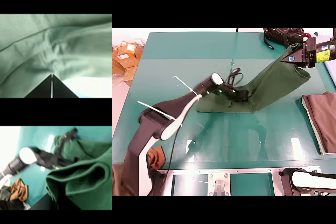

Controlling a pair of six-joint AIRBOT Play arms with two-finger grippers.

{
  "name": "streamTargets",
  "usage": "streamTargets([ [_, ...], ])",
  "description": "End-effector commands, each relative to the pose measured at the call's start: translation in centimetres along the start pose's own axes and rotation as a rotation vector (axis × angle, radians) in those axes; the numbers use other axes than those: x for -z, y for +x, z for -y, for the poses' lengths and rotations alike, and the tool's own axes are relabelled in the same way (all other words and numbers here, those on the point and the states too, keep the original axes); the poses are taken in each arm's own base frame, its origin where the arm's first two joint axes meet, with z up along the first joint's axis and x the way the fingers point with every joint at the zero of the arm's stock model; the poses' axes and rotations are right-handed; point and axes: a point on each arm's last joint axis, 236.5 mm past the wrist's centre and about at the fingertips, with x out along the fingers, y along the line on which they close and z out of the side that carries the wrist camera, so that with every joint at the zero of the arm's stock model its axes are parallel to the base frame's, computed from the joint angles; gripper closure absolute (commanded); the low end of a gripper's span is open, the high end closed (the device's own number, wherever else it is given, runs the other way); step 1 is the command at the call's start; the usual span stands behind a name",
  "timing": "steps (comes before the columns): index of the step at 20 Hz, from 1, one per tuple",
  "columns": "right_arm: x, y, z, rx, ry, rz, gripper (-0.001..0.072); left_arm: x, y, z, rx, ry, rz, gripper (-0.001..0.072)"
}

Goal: Fold the shirts.

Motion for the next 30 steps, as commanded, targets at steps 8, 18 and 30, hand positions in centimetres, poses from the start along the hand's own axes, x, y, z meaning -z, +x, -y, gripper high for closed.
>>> streamTargets([
  [8,1.2,17.0,-6.4,-0.064,-0.009,0.007,0.0697,-2.6,-27.0,-7.4,-0.474,0.017,-0.020,0.0679],
  [18,7.0,40.6,-7.7,-0.019,-0.010,0.114,0.0192,-1.1,-36.3,-8.8,-0.532,-0.039,0.069,0.0679],
  [30,2.8,14.6,18.6,0.231,0.344,-0.075,0.0148,-1.1,-35.7,-9.6,-0.530,-0.066,0.077,0.0679],
])
